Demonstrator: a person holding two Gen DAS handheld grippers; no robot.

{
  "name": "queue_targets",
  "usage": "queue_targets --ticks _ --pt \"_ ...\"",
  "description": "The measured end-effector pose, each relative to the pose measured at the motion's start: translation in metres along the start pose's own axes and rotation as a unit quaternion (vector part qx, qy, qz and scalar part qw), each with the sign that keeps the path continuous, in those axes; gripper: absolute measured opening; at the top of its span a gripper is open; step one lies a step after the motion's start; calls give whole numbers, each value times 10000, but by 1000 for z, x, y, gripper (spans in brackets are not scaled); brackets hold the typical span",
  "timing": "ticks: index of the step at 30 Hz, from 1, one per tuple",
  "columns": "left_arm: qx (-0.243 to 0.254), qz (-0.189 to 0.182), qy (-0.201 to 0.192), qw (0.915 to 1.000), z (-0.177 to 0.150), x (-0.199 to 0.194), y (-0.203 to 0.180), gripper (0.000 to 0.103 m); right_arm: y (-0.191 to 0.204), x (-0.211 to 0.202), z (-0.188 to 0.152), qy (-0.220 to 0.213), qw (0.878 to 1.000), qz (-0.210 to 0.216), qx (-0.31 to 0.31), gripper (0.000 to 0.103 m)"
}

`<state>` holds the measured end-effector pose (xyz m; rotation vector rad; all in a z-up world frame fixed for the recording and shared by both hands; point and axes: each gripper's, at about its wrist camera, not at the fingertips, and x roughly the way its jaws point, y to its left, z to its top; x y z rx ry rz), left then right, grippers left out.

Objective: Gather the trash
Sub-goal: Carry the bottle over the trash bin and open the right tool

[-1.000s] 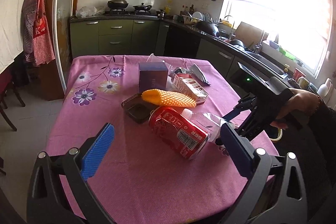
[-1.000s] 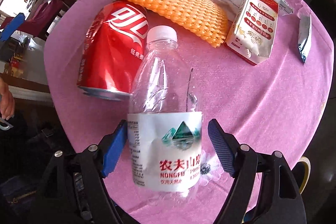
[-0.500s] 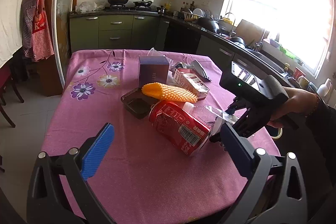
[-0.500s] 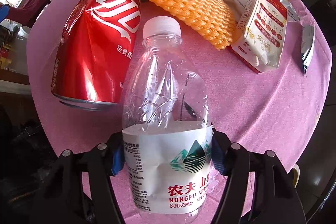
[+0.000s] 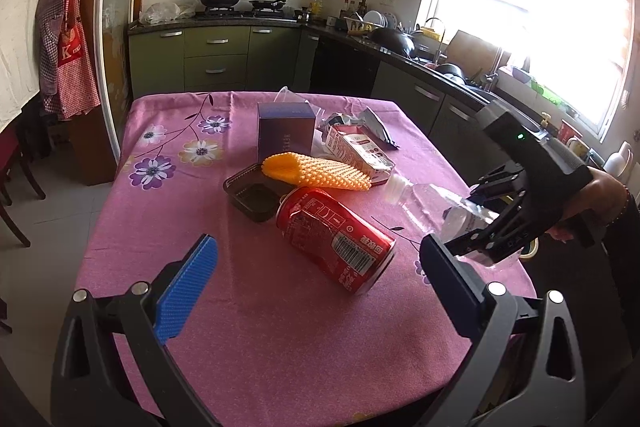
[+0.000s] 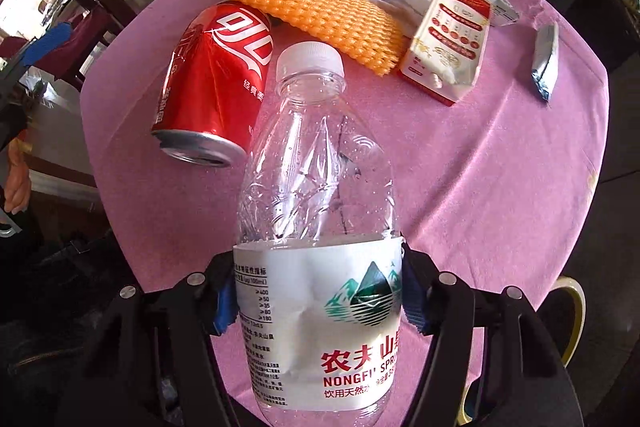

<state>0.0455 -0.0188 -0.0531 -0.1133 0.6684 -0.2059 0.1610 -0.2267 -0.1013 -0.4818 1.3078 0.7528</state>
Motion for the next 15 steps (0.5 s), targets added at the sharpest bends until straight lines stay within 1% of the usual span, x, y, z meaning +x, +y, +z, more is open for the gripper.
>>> queue_targets --ticks 2,4,7,9,10,13,15 --pt "25 -13 30 10000 0 2 -2 96 -17 -14 -14 -164 9995 -75 240 64" --pt "52 -42 54 10000 0 4 -5 96 -45 -31 -30 -314 9973 -189 637 64" --pt "82 -82 92 9999 -1 7 -8 96 -98 -49 -63 -406 9884 -496 1379 64" --pt "92 -110 145 9998 0 12 -11 96 -141 -50 -87 -309 9778 -718 1942 64" --pt "94 -126 173 9997 0 13 -13 96 -174 -51 -106 -227 9723 -814 2180 64" --pt "123 -174 238 9995 1 18 -18 96 -228 -30 -142 74 9531 -1020 2848 64" --pt "170 -164 253 9994 2 20 -22 96 -257 -12 -157 292 9421 -1104 3153 64"
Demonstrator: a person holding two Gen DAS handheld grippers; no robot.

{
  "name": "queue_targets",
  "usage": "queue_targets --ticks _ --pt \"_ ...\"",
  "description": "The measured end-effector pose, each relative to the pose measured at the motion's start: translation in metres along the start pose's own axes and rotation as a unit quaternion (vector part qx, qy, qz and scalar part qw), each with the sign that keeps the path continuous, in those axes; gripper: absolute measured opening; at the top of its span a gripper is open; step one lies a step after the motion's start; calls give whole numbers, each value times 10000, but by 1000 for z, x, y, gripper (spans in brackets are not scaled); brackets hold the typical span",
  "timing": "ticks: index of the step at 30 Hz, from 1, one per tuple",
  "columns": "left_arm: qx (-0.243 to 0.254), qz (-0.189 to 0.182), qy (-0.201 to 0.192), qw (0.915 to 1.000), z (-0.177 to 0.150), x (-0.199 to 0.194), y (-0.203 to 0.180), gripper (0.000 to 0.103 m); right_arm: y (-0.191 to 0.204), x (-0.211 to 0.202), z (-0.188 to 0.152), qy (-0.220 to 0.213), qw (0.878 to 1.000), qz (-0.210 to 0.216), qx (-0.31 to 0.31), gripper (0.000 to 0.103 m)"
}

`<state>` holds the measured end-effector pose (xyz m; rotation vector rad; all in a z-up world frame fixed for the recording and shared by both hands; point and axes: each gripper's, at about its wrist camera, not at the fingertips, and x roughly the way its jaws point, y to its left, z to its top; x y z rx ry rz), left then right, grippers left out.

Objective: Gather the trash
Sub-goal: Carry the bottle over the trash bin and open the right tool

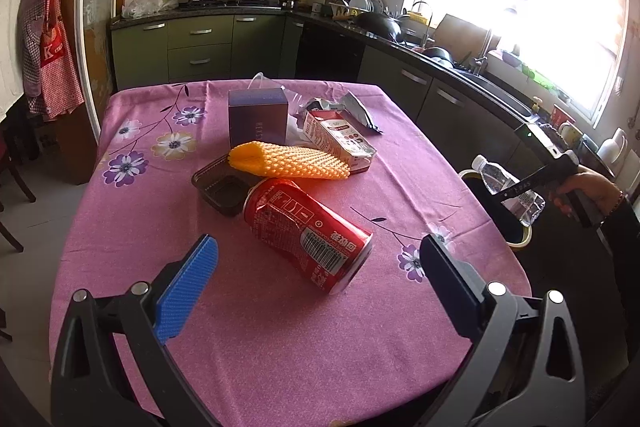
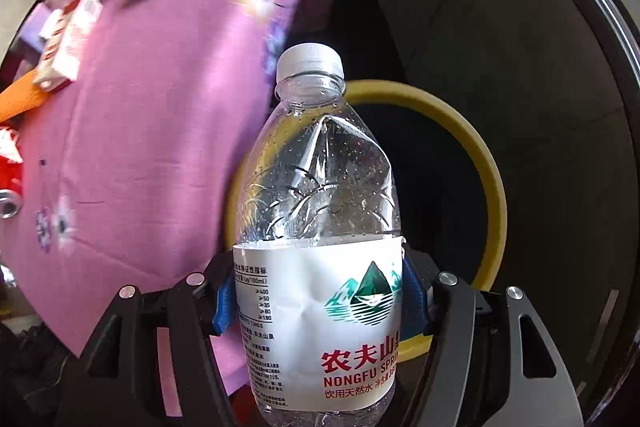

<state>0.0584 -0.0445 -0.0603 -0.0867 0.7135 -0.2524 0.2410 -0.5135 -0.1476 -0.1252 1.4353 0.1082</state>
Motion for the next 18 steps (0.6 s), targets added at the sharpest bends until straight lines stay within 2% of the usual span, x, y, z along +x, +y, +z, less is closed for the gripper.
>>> queue_targets --ticks 3,7,9,10,12,18 --pt "57 30 30 10000 1 2 -3 96 -26 32 8 203 9992 -112 334 64" --pt "50 38 91 9999 2 6 -3 96 -39 61 18 312 9978 -137 568 65" --pt "39 15 132 9999 2 8 -3 96 -43 69 22 324 9970 -232 661 72" --pt "40 6 160 9999 1 9 -3 96 -44 69 22 292 9967 -318 687 77" --pt "53 10 198 9998 0 11 -3 96 -39 62 18 145 9963 -433 730 78" --pt "-33 -11 347 9994 -3 20 0 96 -18 9 -12 -490 9964 -240 642 78"
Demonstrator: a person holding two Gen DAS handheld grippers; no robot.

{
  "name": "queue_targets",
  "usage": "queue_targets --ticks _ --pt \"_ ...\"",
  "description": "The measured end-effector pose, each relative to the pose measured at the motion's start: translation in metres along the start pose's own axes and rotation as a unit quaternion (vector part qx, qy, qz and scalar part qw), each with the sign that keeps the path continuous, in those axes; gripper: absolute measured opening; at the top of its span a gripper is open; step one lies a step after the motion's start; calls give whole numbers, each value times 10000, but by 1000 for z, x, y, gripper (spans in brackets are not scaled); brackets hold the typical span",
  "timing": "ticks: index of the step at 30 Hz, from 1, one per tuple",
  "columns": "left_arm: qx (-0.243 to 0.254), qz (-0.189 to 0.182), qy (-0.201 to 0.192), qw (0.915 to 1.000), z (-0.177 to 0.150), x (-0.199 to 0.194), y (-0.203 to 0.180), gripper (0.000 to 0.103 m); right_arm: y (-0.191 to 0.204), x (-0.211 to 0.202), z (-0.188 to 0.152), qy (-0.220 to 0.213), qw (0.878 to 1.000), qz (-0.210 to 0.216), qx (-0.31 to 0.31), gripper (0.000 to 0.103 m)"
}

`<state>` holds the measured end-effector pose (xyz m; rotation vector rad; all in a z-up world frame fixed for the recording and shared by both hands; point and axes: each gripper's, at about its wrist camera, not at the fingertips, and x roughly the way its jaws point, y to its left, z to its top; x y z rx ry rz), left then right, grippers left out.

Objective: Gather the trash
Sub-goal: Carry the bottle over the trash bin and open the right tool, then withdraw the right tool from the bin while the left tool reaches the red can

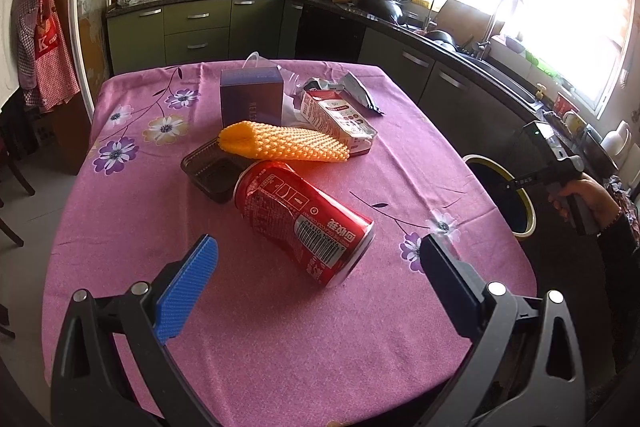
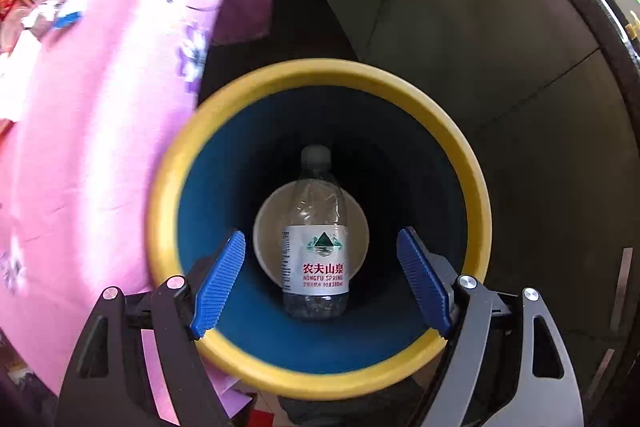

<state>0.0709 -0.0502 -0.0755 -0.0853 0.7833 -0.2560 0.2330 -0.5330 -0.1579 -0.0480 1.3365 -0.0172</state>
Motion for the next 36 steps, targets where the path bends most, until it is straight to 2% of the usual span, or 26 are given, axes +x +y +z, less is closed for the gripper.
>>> queue_targets --ticks 4,9,12,15,17,19,22,24,25,26,29,32,36 --pt "-33 3 161 9999 -3 8 0 96 13 -33 -27 -460 9986 269 -40 79" --pt "116 27 158 9998 -3 17 -2 96 36 -47 -58 -674 9958 609 -98 79" --pt "590 -145 19 9981 4 25 -6 96 41 -48 -68 -680 9948 741 -154 79" --pt "1248 -308 -18 9917 12 37 -6 96 43 -50 -75 -693 9941 812 -170 79" --pt "1461 -357 129 9885 17 47 -1 96 45 -47 -76 -703 9938 845 -171 79" --pt "1475 -527 306 9872 19 56 3 96 47 -46 -78 -710 9933 892 -165 79" --pt "1119 -568 651 9900 21 66 9 96 50 -41 -77 -665 9934 916 -177 79" --pt "513 -494 1109 9913 22 72 16 96 52 -38 -76 -615 9938 902 -206 79" --pt "144 -616 1322 9892 22 74 22 96 53 -38 -75 -597 9939 902 -226 79" --pt "-304 -711 1611 9839 23 77 27 96 54 -37 -73 -585 9939 899 -243 79" --pt "-987 -635 2340 9651 27 84 28 96 58 -38 -67 -569 9941 856 -342 79" --pt "-1342 -658 2796 9484 41 89 18 96 65 -40 -63 -588 9934 864 -468 79" --pt "-1905 -280 3176 9285 54 103 16 96 79 -39 -65 -615 9908 1014 -653 79"
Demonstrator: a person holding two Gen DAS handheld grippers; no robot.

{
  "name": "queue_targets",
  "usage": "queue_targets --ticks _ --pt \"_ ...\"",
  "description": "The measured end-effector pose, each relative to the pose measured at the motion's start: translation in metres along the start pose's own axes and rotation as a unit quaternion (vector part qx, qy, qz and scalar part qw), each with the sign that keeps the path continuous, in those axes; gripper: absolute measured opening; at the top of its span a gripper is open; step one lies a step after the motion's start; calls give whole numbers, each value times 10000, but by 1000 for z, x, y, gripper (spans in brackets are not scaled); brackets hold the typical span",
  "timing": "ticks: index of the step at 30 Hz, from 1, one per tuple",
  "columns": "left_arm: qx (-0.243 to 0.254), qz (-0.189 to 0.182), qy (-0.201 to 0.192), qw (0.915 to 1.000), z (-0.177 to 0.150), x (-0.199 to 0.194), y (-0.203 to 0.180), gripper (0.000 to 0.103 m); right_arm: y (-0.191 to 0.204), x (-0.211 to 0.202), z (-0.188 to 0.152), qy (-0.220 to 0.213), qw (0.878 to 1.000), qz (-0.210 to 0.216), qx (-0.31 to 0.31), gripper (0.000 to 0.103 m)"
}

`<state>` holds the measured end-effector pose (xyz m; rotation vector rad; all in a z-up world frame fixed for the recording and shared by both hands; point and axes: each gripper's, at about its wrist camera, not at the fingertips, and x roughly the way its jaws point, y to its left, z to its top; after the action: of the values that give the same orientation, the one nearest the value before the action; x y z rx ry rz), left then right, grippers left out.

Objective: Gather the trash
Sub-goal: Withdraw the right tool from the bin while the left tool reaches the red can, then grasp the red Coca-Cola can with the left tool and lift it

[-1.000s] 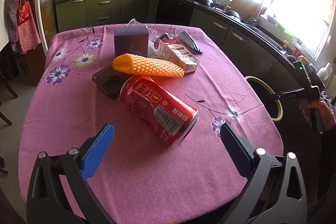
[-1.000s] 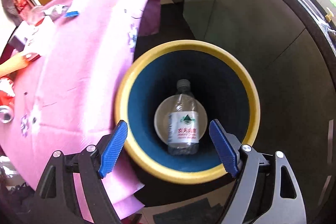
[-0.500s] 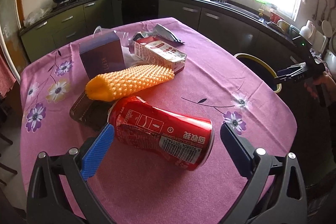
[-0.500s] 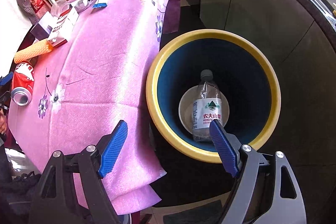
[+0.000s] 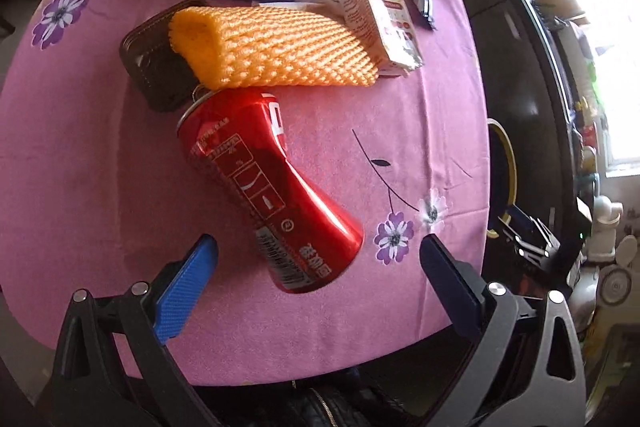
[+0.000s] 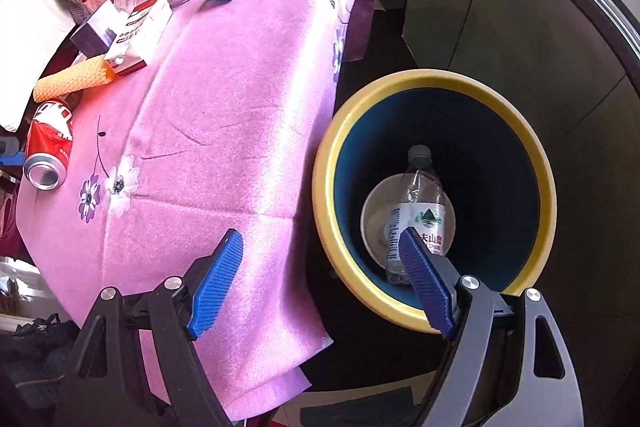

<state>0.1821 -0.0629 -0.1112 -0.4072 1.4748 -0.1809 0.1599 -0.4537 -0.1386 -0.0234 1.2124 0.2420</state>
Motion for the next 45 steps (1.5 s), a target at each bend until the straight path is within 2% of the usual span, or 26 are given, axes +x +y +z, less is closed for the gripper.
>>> queue_targets --ticks 5,10,13,15,17,19,20,23,30,36,40,45 --pt "-452 429 328 9975 16 18 4 96 15 1 -8 -11 9996 176 -213 80" --pt "-599 644 429 9952 23 28 7 93 19 -4 -16 -75 9993 228 -283 80" --pt "-579 686 428 9950 27 28 7 86 19 -8 -18 -129 9992 241 -289 80" --pt "-532 733 475 9948 27 29 8 77 19 -10 -19 -148 9992 248 -294 80" --pt "-503 726 522 9947 27 30 10 74 19 -11 -18 -156 9991 254 -290 80" --pt "-454 701 563 9949 27 31 11 65 19 -11 -18 -165 9991 265 -301 80" --pt "-428 684 574 9951 26 30 11 59 20 -11 -17 -167 9990 266 -308 80" --pt "-298 694 549 9956 24 25 14 52 22 -11 -17 -158 9989 290 -333 80" --pt "82 894 572 9943 5 11 26 51 26 -12 -19 -134 9987 329 -367 80" --pt "587 1218 507 9895 -20 -5 43 50 29 -11 -20 -104 9986 340 -385 80" --pt "820 1150 647 9879 -38 -14 49 49 32 -10 -20 -83 9985 346 -408 80" --pt "1176 1218 429 9846 -50 -38 48 48 39 -12 -21 -102 9980 384 -484 80"
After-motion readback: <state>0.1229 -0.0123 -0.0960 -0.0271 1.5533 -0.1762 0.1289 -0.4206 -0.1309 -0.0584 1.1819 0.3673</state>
